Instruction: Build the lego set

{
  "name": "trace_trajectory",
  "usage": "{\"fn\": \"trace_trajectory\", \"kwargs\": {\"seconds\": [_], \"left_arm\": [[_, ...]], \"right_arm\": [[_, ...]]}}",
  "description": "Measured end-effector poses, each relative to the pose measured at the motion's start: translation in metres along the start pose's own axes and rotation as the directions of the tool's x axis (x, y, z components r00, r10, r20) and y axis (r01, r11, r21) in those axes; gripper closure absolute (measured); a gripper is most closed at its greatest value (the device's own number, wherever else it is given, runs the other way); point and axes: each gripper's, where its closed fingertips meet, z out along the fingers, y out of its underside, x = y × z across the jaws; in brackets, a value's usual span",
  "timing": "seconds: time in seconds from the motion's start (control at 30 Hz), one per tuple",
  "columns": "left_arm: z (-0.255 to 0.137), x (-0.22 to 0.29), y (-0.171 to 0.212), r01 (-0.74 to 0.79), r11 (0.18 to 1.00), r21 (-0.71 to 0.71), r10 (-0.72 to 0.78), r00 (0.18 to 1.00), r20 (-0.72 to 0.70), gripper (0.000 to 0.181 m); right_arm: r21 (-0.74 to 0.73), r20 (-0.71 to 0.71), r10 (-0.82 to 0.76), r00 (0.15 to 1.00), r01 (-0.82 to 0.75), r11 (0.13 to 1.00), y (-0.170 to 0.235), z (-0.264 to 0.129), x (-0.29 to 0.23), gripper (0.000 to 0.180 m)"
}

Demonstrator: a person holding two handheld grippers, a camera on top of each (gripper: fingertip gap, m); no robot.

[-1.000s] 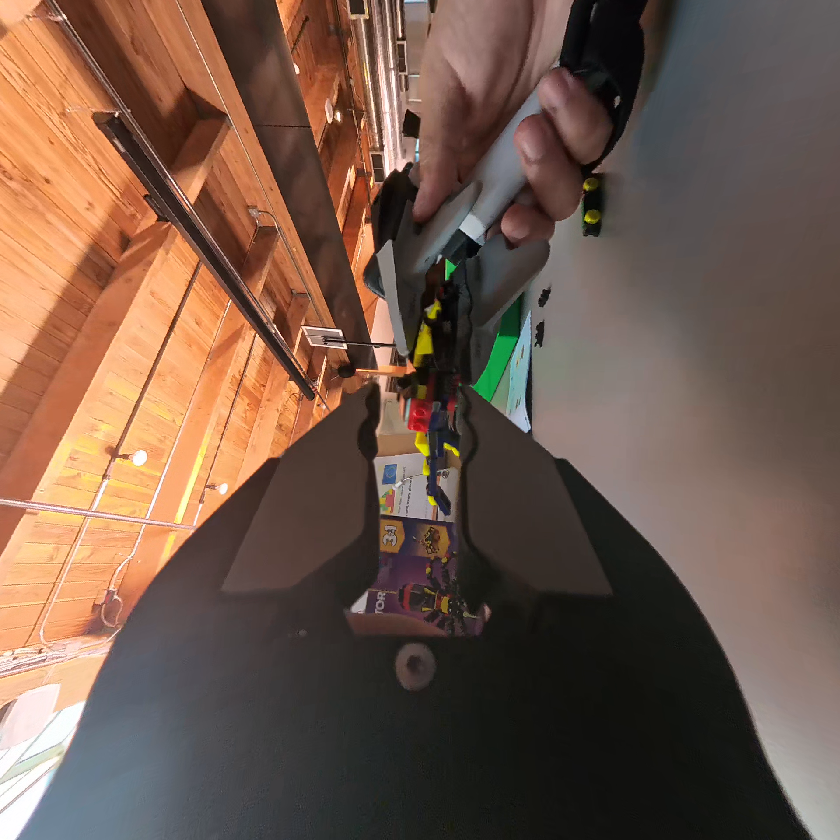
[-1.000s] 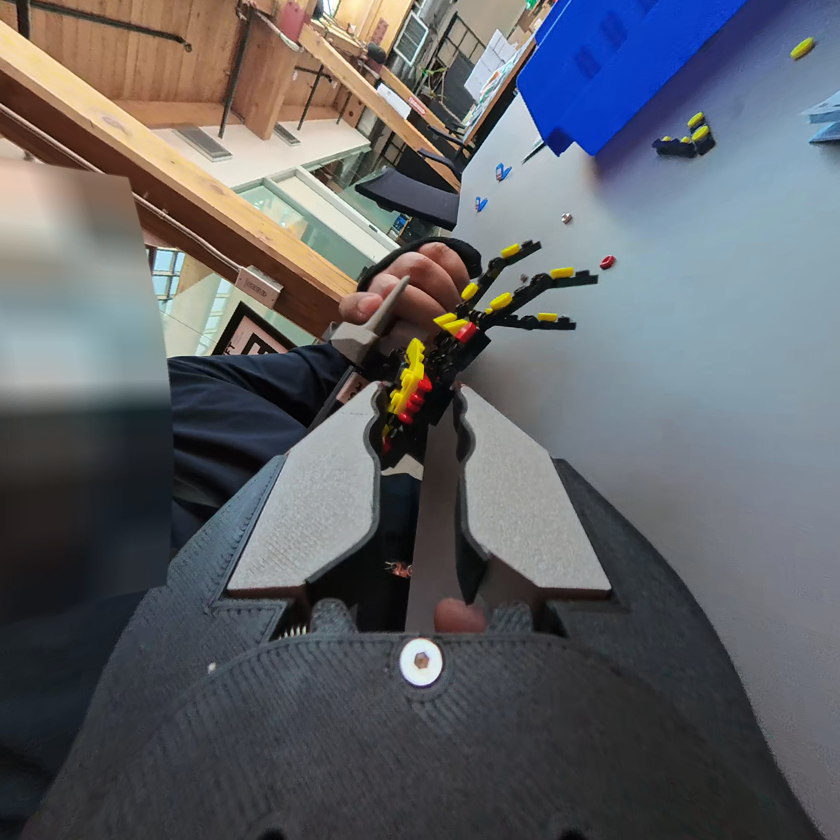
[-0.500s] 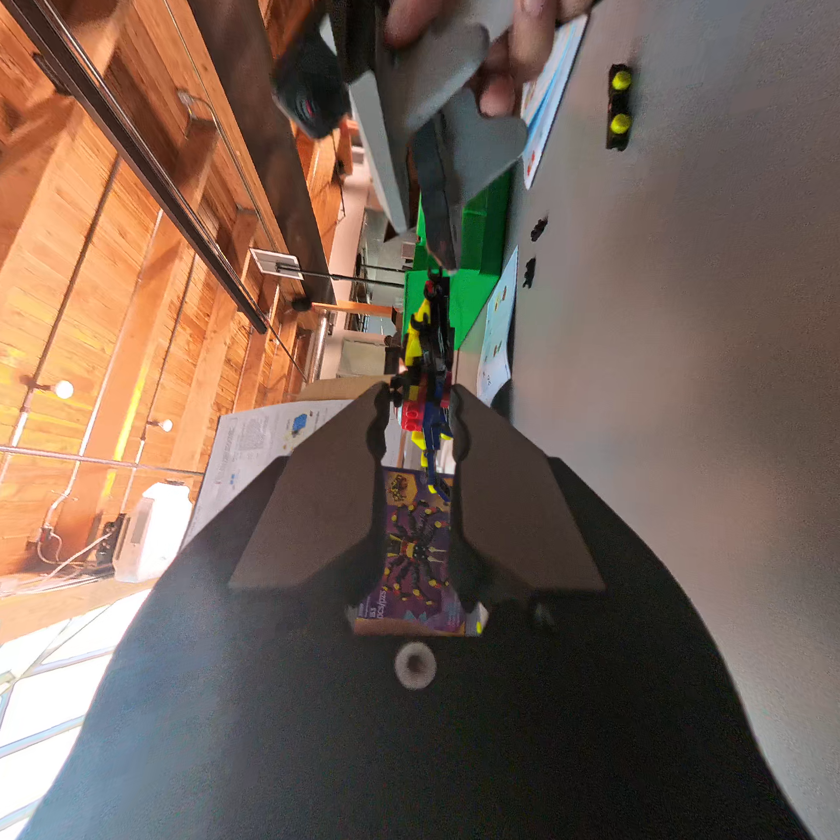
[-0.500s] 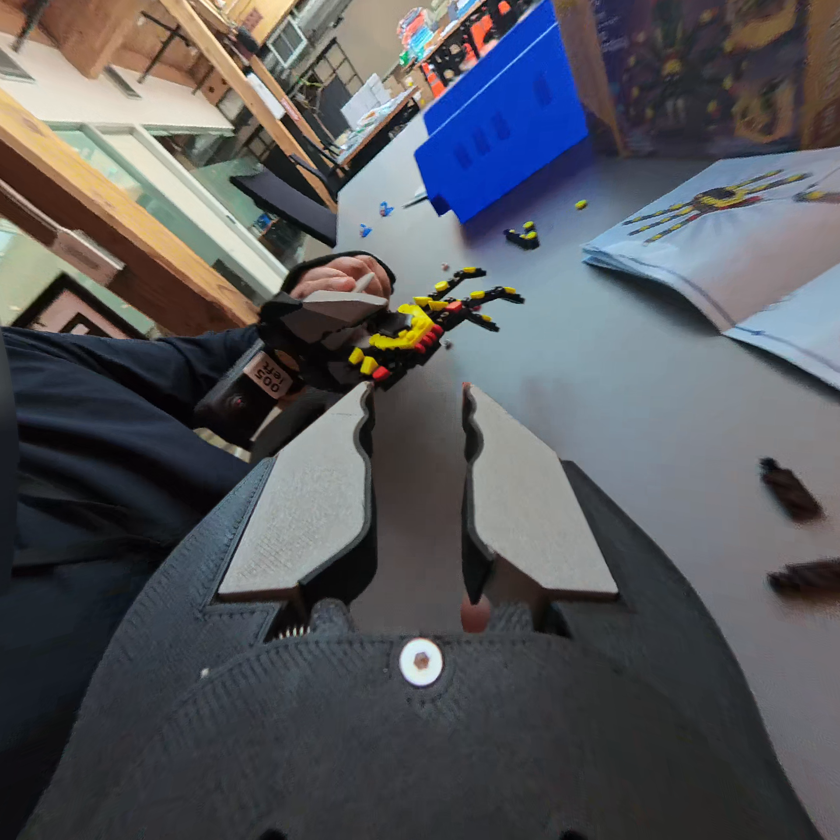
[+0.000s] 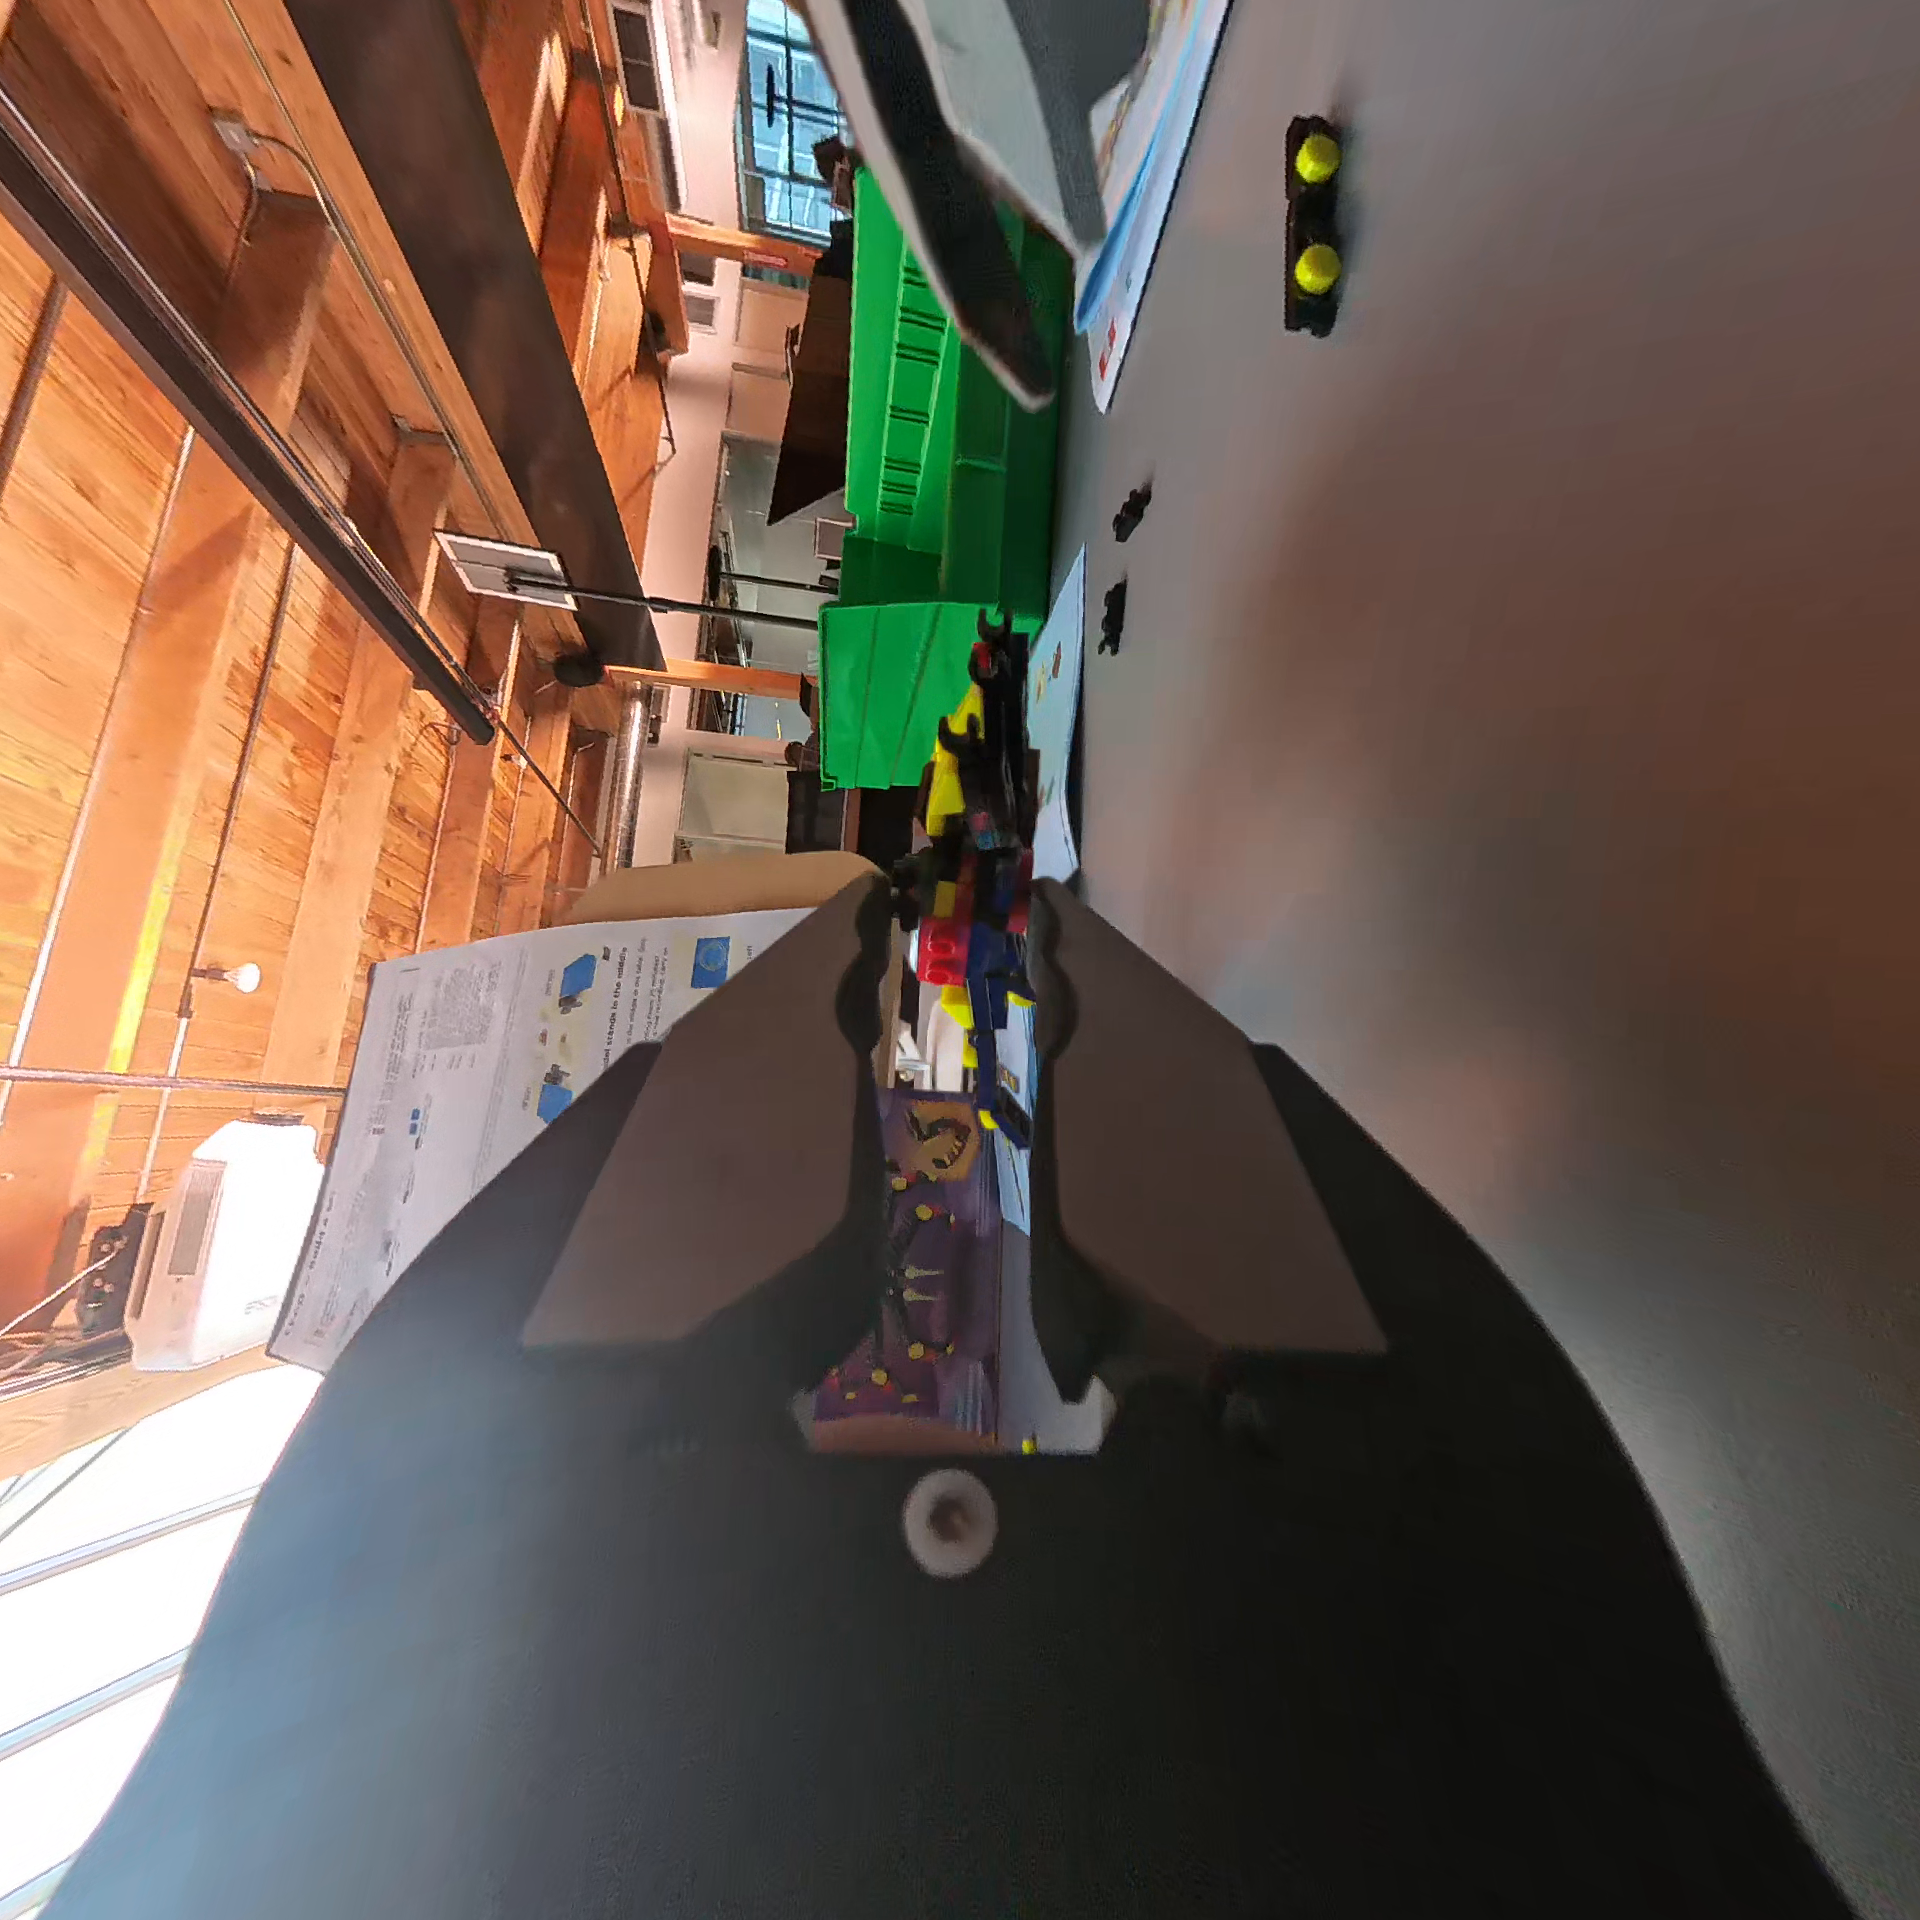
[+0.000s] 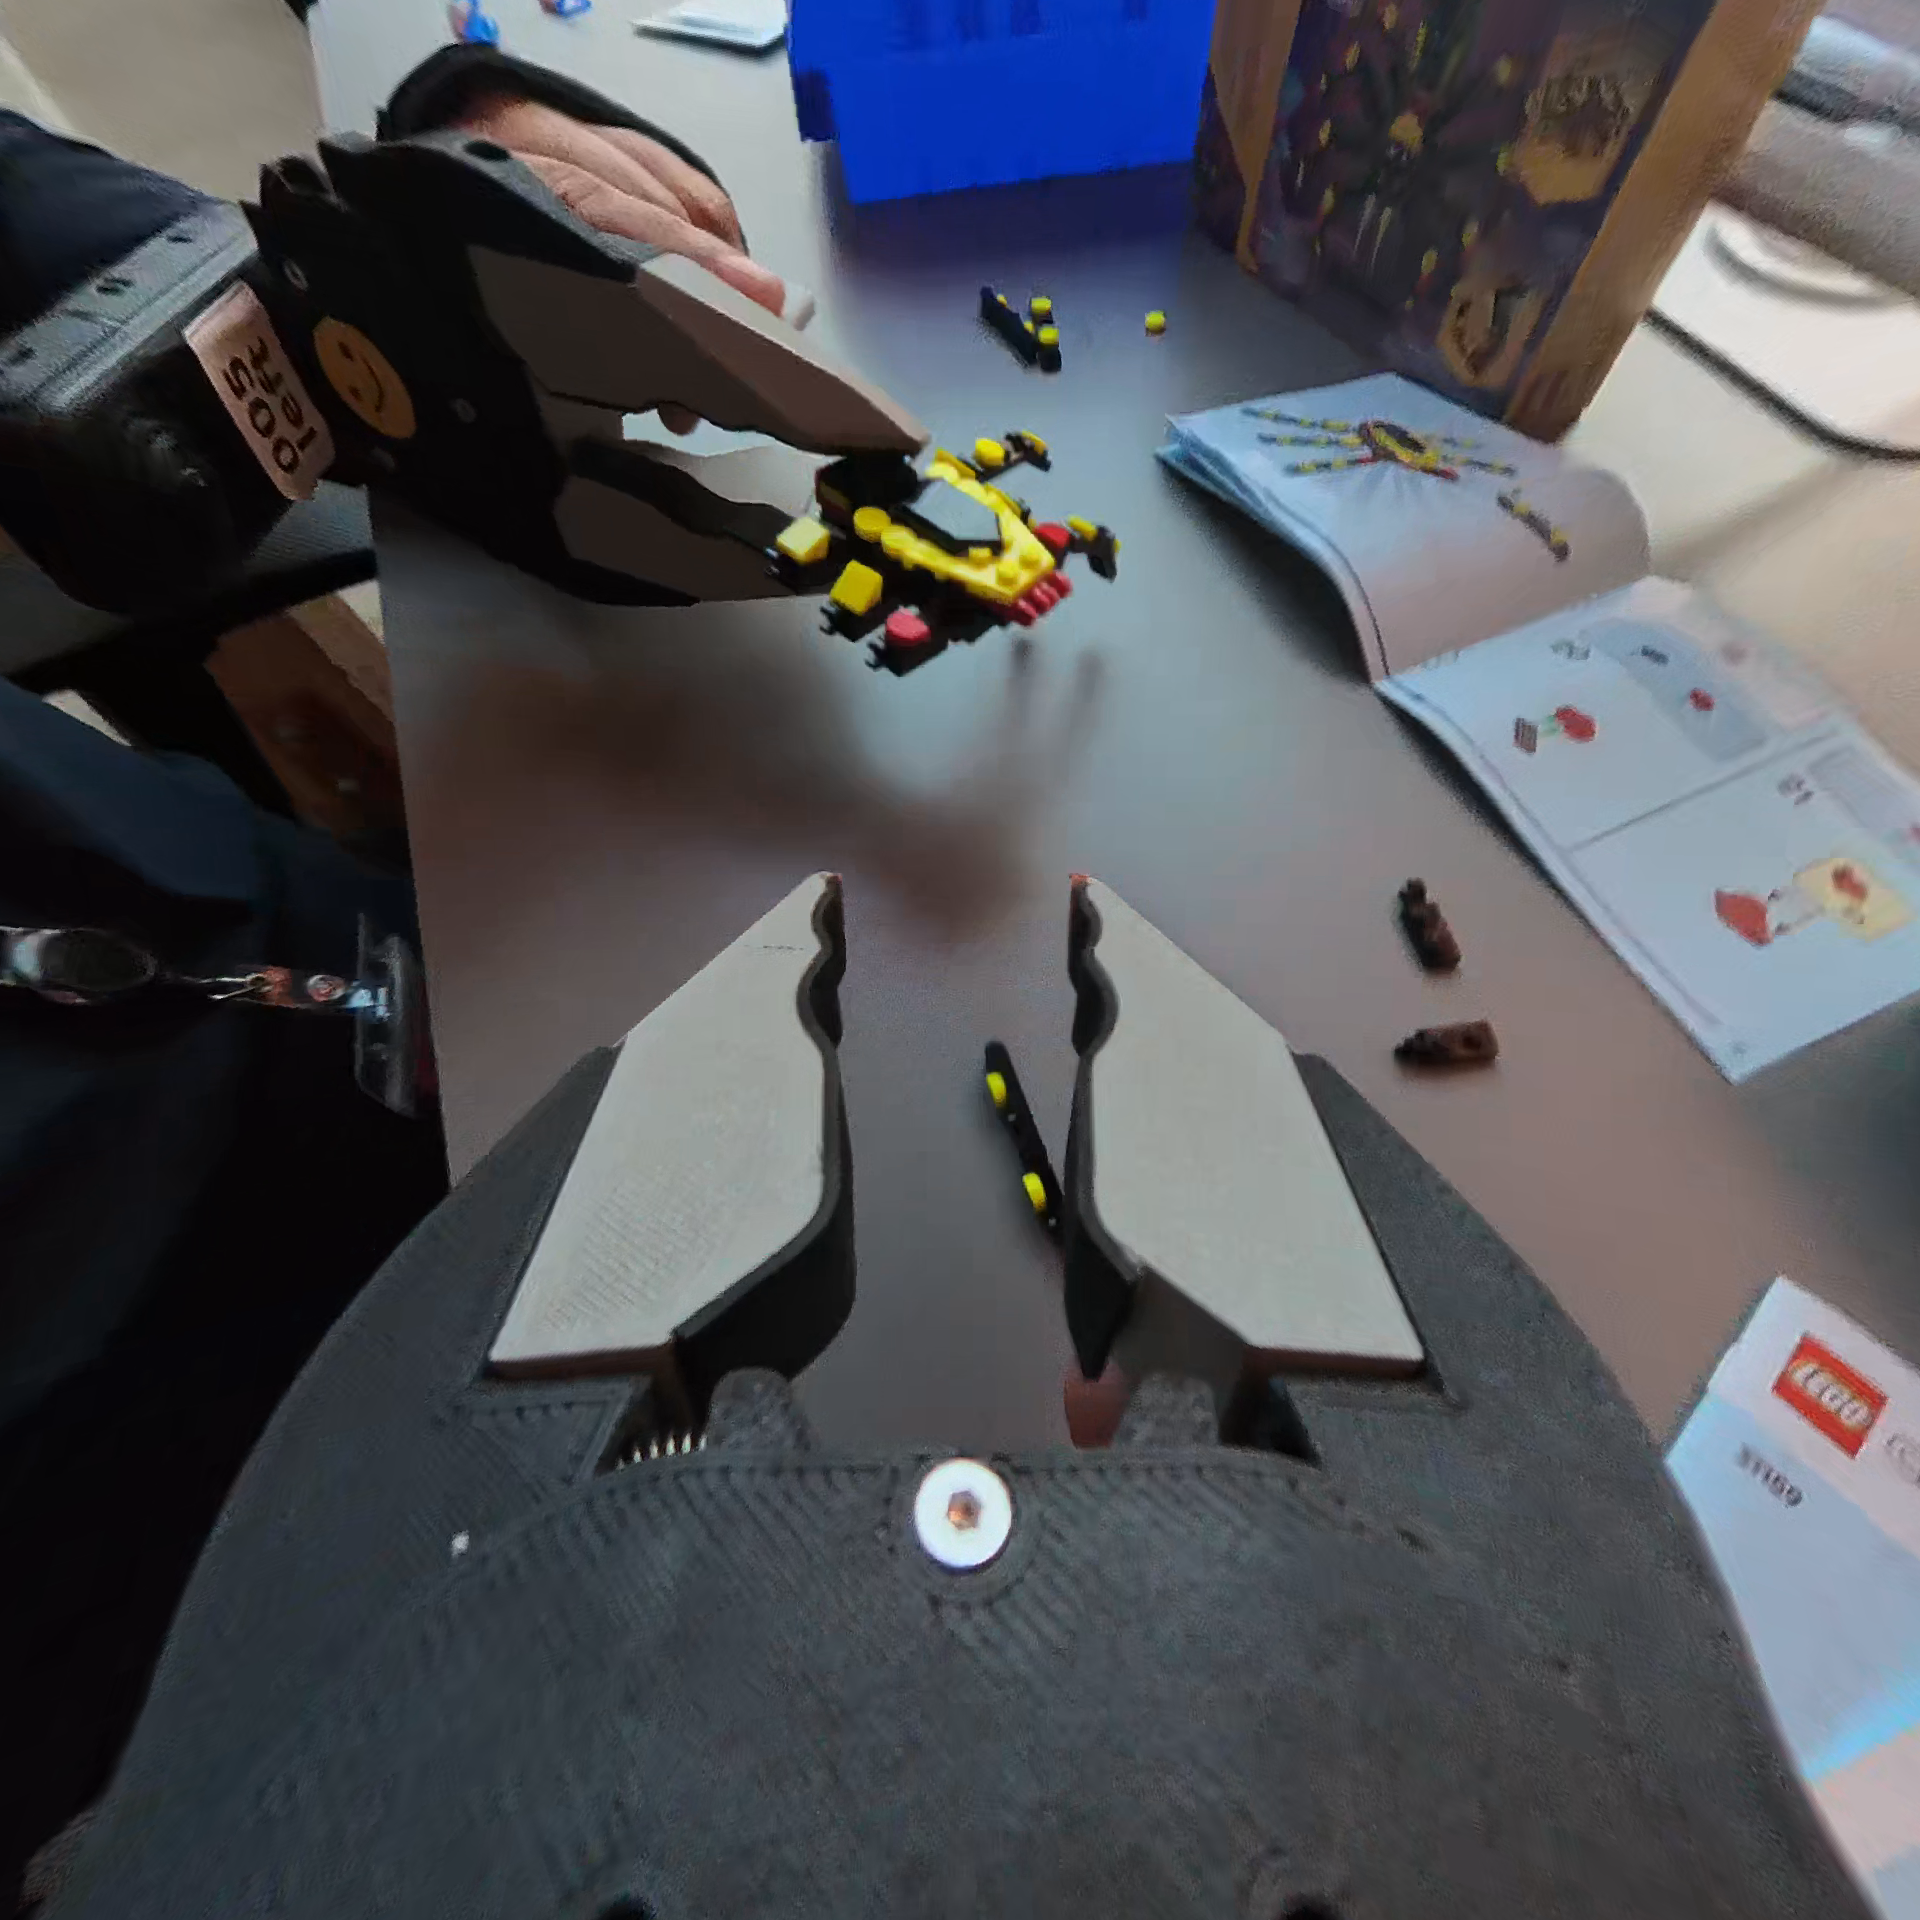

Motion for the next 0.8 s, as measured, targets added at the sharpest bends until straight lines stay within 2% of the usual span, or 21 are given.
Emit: {"fn": "trace_trajectory", "kwargs": {"seconds": [0.1, 0.17, 0.27, 0.37, 0.43, 0.57, 0.7, 0.8], "left_arm": [[0.0, 0.001, -0.007, 0.015, 1.0, 0.02, -0.014, 1.0, -0.012, 0.157], [0.0, 0.004, -0.011, 0.036, 0.999, 0.036, -0.035, 0.999, -0.035, 0.157], [-0.002, 0.003, -0.014, 0.112, 0.992, 0.062, -0.109, 0.992, -0.063, 0.159], [-0.006, 0.0, -0.014, 0.203, 0.974, 0.101, -0.194, 0.976, -0.1, 0.159], [-0.011, 0.002, -0.02, 0.2, 0.967, 0.159, -0.182, 0.976, -0.119, 0.159], [-0.019, -0.001, -0.025, 0.213, 0.953, 0.214, -0.19, 0.974, -0.123, 0.159], [-0.02, -0.006, -0.024, 0.274, 0.934, 0.23, -0.247, 0.959, -0.14, 0.158], [-0.023, -0.008, -0.03, 0.324, 0.909, 0.26, -0.287, 0.942, -0.172, 0.158]], "right_arm": [[0.0, -0.119, -0.254, 0.96, 0.256, 0.967, -0.022, 0.016, -0.012, 0.141], [-0.059, -0.244, -0.437, 0.866, 0.437, 0.898, -0.032, 0.023, -0.012, 0.149], [-0.139, -0.339, -0.599, 0.725, 0.591, 0.794, -0.039, 0.03, -0.012, 0.144], [-0.137, -0.372, -0.621, 0.69, 0.621, 0.772, -0.042, 0.032, -0.01, 0.141], [-0.117, -0.363, -0.619, 0.696, 0.626, 0.771, -0.043, 0.032, -0.009, 0.128], [-0.096, -0.327, -0.671, 0.665, 0.683, 0.724, -0.044, 0.034, -0.019, 0.125], [-0.153, -0.359, -0.759, 0.544, 0.768, 0.622, -0.047, 0.04, -0.021, 0.132], [-0.162, -0.357, -0.788, 0.502, 0.797, 0.581, -0.051, 0.047, -0.026, 0.144]]}}
